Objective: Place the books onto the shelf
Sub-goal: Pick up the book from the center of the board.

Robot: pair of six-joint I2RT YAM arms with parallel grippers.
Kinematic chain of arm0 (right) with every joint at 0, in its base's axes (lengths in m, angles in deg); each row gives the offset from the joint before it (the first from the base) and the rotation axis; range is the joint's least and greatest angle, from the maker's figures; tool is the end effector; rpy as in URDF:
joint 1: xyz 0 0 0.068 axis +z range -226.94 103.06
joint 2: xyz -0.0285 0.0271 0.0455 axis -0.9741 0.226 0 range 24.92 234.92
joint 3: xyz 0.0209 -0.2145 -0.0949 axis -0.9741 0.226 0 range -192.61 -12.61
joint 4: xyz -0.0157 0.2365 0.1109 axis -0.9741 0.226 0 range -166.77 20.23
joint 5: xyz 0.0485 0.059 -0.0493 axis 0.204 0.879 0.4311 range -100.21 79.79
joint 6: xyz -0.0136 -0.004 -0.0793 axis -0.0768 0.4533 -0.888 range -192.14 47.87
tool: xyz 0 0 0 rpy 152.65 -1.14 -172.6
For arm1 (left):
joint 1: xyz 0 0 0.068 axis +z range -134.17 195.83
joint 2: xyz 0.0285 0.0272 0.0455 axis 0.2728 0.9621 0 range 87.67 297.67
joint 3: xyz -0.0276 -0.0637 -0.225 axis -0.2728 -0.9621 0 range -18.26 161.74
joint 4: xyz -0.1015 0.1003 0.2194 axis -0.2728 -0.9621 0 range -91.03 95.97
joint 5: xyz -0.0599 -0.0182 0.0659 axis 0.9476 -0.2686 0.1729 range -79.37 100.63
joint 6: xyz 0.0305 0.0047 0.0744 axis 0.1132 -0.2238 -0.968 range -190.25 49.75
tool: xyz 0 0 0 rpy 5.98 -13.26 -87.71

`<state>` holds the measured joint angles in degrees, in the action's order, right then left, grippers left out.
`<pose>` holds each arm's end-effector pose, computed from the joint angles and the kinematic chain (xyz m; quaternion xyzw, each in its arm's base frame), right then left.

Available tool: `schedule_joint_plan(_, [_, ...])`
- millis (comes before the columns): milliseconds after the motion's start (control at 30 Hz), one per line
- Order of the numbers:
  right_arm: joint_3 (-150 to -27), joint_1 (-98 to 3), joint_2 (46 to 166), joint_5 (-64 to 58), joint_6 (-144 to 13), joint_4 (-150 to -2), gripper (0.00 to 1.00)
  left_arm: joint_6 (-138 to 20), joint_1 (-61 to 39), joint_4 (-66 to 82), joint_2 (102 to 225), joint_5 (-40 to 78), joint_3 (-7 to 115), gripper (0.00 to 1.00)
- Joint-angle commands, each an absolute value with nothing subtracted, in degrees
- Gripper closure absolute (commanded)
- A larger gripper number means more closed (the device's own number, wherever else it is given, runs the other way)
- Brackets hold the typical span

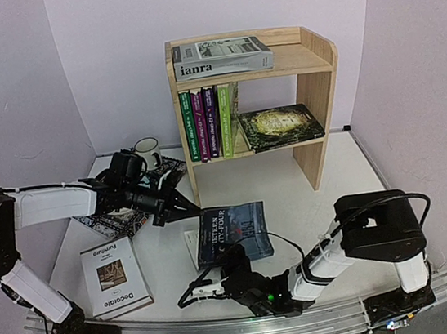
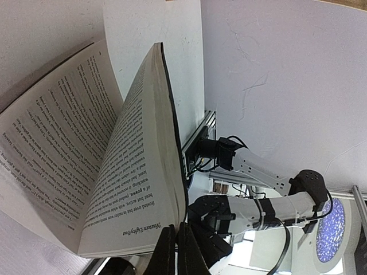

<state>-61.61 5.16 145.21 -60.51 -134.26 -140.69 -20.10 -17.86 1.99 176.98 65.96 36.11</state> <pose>0.1063 0.3755 0.0797 -0.5609 0.4758 -0.2107 0.6439 0.2521 -0.2368 0.1760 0.0837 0.8196 -0.5668 0.0041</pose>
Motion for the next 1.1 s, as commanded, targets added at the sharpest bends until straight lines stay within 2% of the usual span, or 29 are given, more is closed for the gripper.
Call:
schedule_joint_plan(0, [-64.2,4.4,150.2,-62.1,-141.8,-152.6,0.19,-18.8,-17.6,5.7,173.3,68.5,36.9,1.00])
schedule_joint_plan(33, [-64.6,4.3,150.7,-62.1,-142.7,-153.8,0.32,-18.8,-17.6,5.7,173.2,68.5,36.6,1.00])
schedule_joint_plan(133, [-64.9,4.1,150.8,-61.9,-143.4,-155.8,0.54,-19.1,-17.6,5.8,172.9,68.5,36.0,1.00])
schedule_joint_plan(300, [-63.2,4.7,147.1,-62.0,-143.9,-156.8,0.86,-20.8,-17.3,5.7,173.5,67.7,34.3,0.99])
schedule_joint_plan(400, [-61.9,5.5,144.4,-62.6,-144.6,-157.0,1.00,-22.1,-16.3,5.7,174.2,66.8,33.6,0.95])
schedule_joint_plan(600, [-58.5,6.4,140.6,-63.7,-143.6,-157.0,1.00,-23.8,-14.4,5.7,175.9,66.9,32.6,0.96])
schedule_joint_plan(633, [-57.9,6.5,140.1,-63.7,-143.1,-157.1,1.00,-24.1,-14.3,5.8,176.1,66.9,32.5,0.91])
schedule_joint_plan(733, [-57.0,6.6,138.7,-64.1,-142.3,-156.9,1.00,-26.2,-14.1,4.1,176.6,65.8,32.2,0.62])
schedule_joint_plan(833, [-56.7,6.8,137.7,-64.5,-143.1,-156.6,1.00,-28.7,-13.8,1.5,176.6,63.3,32.0,0.38])
schedule_joint_plan(900, [-56.4,6.9,136.4,-64.7,-144.0,-156.5,1.00,-30.2,-13.7,-0.1,176.1,61.4,32.2,0.28])
schedule_joint_plan(1000, [-55.0,6.9,131.8,-63.9,-143.3,-154.5,1.00,-31.8,-13.5,-1.6,174.3,57.7,32.6,0.22])
schedule_joint_plan(1067, [-54.9,7.0,127.7,-62.8,-140.5,-146.7,1.00,-32.3,-13.4,-2.4,172.4,54.0,32.6,0.16])
